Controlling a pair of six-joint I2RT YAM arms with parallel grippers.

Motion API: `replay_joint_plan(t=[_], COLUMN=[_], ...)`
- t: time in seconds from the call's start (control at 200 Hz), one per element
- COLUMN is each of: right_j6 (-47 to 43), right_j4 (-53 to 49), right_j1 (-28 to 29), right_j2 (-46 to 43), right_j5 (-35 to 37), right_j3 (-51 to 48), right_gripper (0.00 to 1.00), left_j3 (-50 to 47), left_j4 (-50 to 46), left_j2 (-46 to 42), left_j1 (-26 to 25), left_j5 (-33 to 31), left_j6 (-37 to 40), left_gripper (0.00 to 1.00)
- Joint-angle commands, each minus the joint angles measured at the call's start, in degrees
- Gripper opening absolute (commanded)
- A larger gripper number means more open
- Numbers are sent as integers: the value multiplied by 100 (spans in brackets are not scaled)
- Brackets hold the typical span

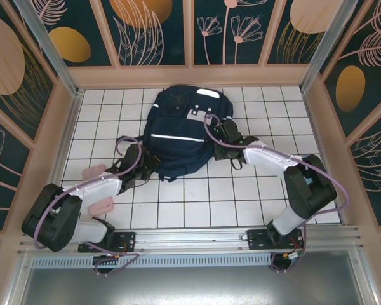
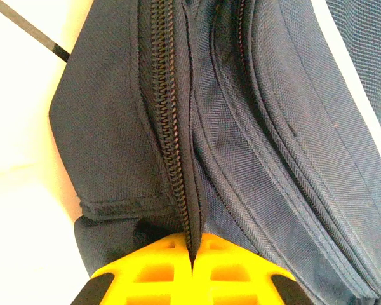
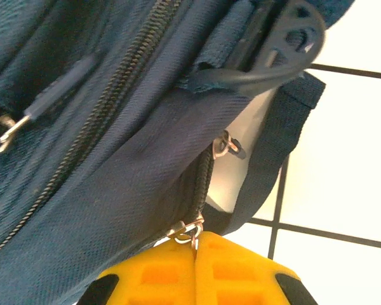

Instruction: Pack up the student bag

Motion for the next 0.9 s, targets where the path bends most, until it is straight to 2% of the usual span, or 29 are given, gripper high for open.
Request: replay_joint_plan(t=[0.0, 0.12, 0.155, 0.205, 0.255, 0.305, 0.385, 0.45, 0.556, 0.656, 0.791, 0.896], right_j6=[303, 625, 674, 706, 706, 734, 811, 877, 972, 1286, 1708, 1763], right_j4=[60, -210, -297, -290, -168, -10, 251, 343, 317, 188, 82, 4], right_j1=[-392, -519, -520, -520, -520, -525, -564, -614, -684, -798, -939, -1037], right_j2=[10, -18, -56, -215, -476, -774, -1172, -1287, -1088, -589, 351, 1061], right_j5=[954, 767, 632, 315, -65, -373, -636, -903, -988, -996, -1001, -1110], right_j3=[271, 366, 396, 357, 245, 130, -2, -6, 207, 650, 1321, 1861], right_gripper=[0, 0, 5, 19, 33, 43, 55, 59, 60, 58, 43, 34], left_j3=[32, 108, 147, 196, 232, 281, 405, 493, 674, 858, 989, 998], left_j4=[-360, -403, -436, -481, -521, -569, -746, -802, -1013, -1274, -1470, -1426], left_j2=[39, 34, 36, 28, 4, -45, -170, -352, -699, -931, -989, -912], left_j1=[72, 72, 72, 72, 72, 72, 72, 72, 72, 72, 72, 72], left_j5=[-447, -348, -318, -257, -193, -141, -15, 167, 224, 64, -250, -256], left_j6=[194, 308, 346, 393, 436, 492, 566, 628, 782, 1066, 1450, 1633], left_gripper=[1, 2, 3, 7, 23, 34, 54, 64, 73, 77, 79, 80])
